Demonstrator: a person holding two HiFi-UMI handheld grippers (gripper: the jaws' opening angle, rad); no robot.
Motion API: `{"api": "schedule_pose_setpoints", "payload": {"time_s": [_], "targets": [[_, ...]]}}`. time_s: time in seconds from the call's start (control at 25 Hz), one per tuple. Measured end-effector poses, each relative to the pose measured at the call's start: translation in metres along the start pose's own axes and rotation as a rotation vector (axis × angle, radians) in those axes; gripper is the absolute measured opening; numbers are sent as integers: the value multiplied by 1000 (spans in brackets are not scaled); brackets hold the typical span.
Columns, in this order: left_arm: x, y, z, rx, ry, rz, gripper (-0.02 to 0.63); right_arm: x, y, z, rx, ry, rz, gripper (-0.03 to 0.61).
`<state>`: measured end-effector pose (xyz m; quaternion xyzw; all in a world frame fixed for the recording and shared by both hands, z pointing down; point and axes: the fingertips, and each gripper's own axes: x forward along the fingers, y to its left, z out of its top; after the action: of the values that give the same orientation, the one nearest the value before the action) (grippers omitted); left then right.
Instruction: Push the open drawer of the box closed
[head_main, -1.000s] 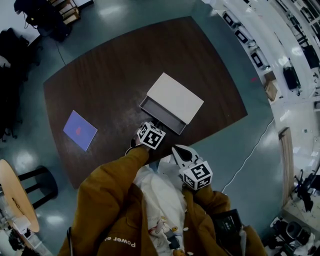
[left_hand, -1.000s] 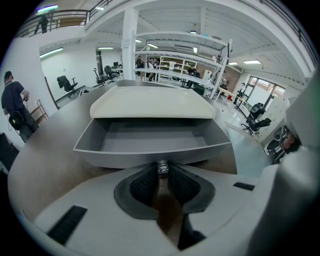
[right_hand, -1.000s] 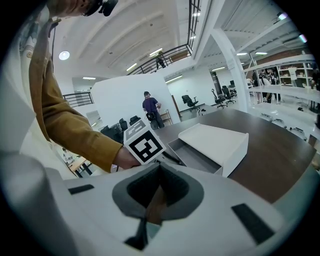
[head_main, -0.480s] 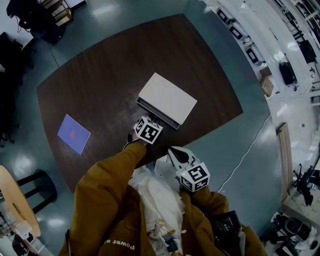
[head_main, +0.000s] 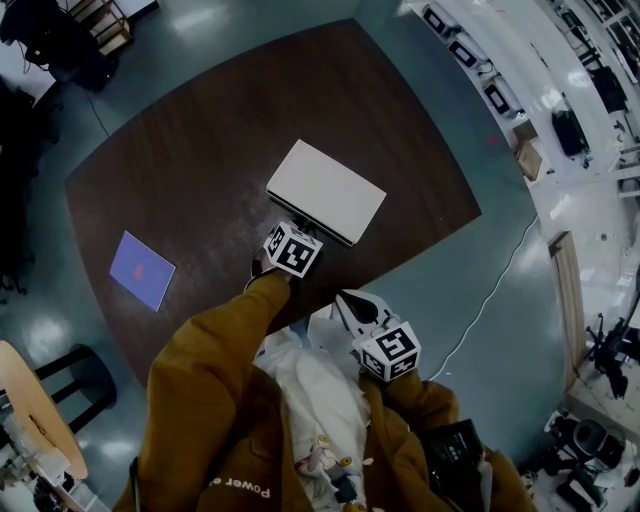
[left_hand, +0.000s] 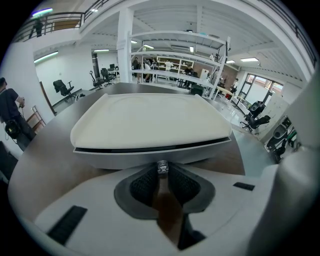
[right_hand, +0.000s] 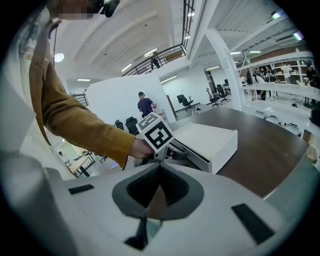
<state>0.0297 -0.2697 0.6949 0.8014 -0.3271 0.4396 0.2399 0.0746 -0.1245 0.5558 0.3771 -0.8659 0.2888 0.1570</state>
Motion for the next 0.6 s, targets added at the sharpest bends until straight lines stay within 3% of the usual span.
{"api": "schedule_pose_setpoints", "payload": {"time_s": [0.48,0.56,0.6], "targets": [[4,-4,6,-31,-1,-32,71,-11,0,-6,10,2,-18,0],[0,-4,4,-48,-11,-56,119,-11,5,-5,7,-1,-17,0],[-5,-1,4,-48,-23,-52,181,-10,7,-4,5,-3,-16,1]]}}
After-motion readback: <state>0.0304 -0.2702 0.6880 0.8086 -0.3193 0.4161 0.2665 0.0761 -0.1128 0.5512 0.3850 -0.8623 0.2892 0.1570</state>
